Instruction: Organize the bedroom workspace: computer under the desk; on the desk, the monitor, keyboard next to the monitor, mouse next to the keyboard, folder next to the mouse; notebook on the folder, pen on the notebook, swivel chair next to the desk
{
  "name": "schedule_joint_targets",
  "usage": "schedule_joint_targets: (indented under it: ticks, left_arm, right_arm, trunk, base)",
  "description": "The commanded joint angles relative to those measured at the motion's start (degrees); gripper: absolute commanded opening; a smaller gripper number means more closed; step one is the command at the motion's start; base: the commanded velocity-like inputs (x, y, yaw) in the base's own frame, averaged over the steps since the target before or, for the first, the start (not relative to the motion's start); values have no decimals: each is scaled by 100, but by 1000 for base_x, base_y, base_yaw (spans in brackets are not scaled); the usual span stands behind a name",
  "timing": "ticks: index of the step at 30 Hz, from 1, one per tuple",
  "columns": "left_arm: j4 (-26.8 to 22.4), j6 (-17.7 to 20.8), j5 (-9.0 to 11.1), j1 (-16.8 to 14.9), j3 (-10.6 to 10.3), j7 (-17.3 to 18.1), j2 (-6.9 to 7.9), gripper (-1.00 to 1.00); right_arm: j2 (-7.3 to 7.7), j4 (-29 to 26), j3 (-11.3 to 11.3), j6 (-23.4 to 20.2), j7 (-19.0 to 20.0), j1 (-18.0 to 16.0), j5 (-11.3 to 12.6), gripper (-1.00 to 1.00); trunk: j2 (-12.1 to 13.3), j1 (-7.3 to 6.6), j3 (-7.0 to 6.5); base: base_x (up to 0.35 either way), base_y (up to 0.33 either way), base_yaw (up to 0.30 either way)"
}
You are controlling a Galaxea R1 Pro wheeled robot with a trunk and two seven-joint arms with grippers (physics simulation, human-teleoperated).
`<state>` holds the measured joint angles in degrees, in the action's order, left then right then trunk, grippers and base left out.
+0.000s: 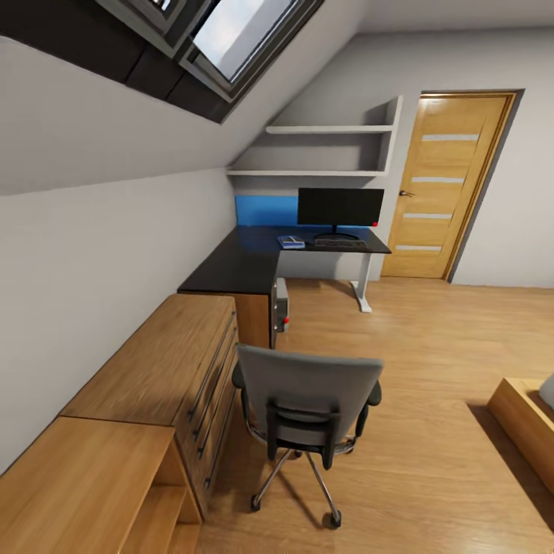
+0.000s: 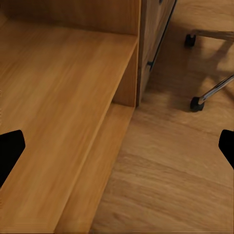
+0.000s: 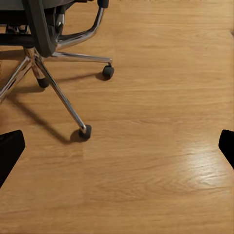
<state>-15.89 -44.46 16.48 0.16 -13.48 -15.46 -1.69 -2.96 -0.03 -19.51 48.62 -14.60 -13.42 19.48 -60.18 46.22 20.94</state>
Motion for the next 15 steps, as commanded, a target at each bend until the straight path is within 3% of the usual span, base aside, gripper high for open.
schedule_joint_targets:
  ticks: [1,15]
  left_arm:
    - [-10,-10,48,1,-49,-28,3,100]
    - [-10,-33,48,1,-50,-35,8,100]
  right_arm:
    - [0,3,-51,10,-34,-3,21,100]
    - [6,1,-52,17,-34,-3,21,100]
  trunk:
    - [-3,-1,5]
    - [-3,-1,5]
  base:
    - [-134,0,10]
    - [-38,0,2]
